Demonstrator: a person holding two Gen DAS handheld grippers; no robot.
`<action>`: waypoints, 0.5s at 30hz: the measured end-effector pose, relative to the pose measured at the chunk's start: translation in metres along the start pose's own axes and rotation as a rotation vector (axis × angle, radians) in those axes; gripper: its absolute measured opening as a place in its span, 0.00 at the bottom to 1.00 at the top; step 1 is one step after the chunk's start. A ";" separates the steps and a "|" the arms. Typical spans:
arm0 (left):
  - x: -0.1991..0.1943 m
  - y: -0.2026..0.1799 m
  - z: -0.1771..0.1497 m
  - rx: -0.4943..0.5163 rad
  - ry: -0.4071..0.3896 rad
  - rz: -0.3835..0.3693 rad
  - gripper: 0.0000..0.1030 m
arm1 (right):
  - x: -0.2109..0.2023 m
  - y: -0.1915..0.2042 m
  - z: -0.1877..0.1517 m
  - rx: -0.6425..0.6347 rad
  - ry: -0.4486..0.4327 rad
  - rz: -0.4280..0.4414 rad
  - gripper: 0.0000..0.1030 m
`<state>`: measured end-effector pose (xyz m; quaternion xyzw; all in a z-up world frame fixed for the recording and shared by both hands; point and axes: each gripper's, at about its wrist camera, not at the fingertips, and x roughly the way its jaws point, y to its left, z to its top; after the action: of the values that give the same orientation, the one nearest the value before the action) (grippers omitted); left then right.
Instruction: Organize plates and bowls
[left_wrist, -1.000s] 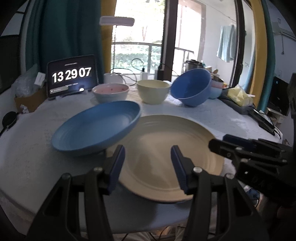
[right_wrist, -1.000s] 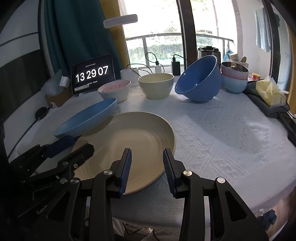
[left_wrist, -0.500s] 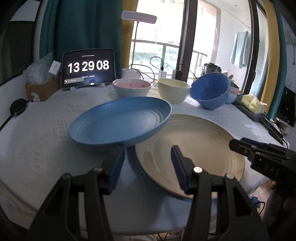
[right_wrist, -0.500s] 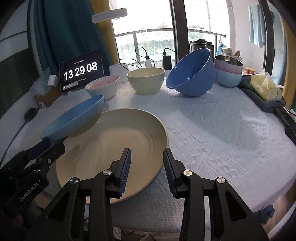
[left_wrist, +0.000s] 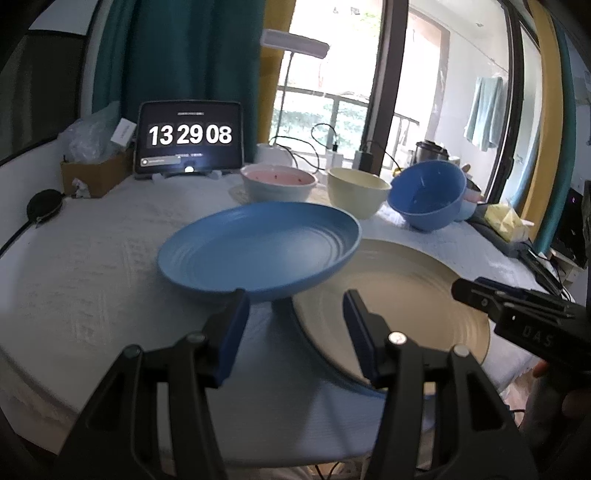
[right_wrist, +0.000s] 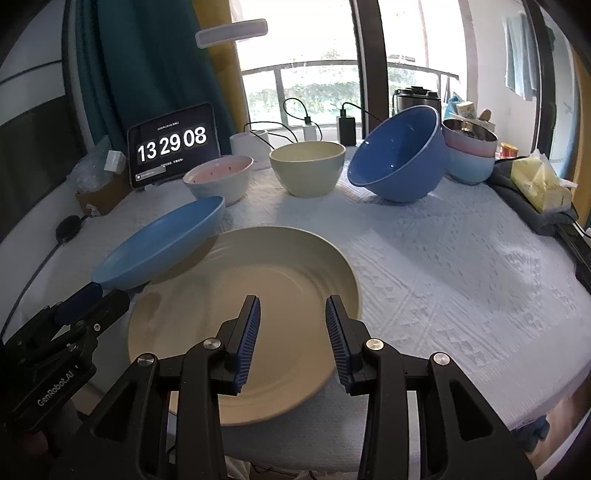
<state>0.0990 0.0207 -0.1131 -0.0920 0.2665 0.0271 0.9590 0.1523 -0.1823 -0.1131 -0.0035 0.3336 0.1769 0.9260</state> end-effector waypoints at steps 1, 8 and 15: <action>0.000 0.002 0.000 -0.004 -0.001 0.003 0.53 | 0.000 0.002 0.001 -0.003 -0.001 0.003 0.38; -0.009 0.015 0.002 -0.036 -0.042 0.019 0.53 | 0.004 0.013 0.005 -0.023 -0.002 0.016 0.38; -0.012 0.031 0.005 -0.079 -0.069 0.035 0.53 | 0.008 0.025 0.011 -0.045 -0.007 0.028 0.39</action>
<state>0.0885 0.0524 -0.1080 -0.1241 0.2333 0.0576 0.9627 0.1566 -0.1552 -0.1068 -0.0191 0.3265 0.1975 0.9241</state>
